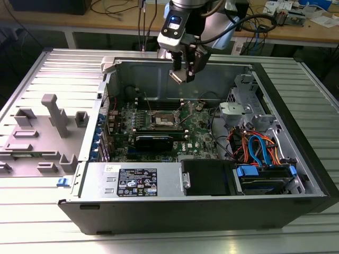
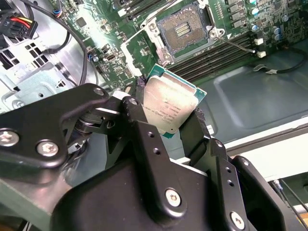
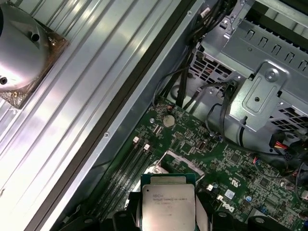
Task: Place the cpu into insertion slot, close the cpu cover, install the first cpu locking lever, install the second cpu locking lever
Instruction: 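Place the cpu into insertion slot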
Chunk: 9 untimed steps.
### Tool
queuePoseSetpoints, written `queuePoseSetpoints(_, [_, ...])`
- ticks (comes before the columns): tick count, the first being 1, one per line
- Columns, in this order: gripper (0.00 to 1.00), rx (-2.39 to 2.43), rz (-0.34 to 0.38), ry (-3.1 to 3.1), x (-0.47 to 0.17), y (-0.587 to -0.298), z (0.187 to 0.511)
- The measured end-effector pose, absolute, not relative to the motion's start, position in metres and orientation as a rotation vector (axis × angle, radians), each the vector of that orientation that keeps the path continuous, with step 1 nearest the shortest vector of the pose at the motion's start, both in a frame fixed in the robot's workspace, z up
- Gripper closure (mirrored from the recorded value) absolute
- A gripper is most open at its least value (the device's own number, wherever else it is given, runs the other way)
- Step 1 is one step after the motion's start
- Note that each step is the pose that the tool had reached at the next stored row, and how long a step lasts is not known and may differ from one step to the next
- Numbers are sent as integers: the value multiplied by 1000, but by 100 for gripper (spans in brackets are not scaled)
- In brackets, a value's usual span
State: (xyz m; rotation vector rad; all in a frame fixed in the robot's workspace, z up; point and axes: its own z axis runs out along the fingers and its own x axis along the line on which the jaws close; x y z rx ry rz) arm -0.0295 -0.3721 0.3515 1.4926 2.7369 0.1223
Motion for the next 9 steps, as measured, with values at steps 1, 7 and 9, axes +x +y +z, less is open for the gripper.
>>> queuePoseSetpoints(1, [46,1499,122,2733,-30,-372,352])
queuePoseSetpoints(7, [46,1532,122,2713,-30,-372,351])
queuePoseSetpoints(9, [46,1551,122,2702,-30,-372,351])
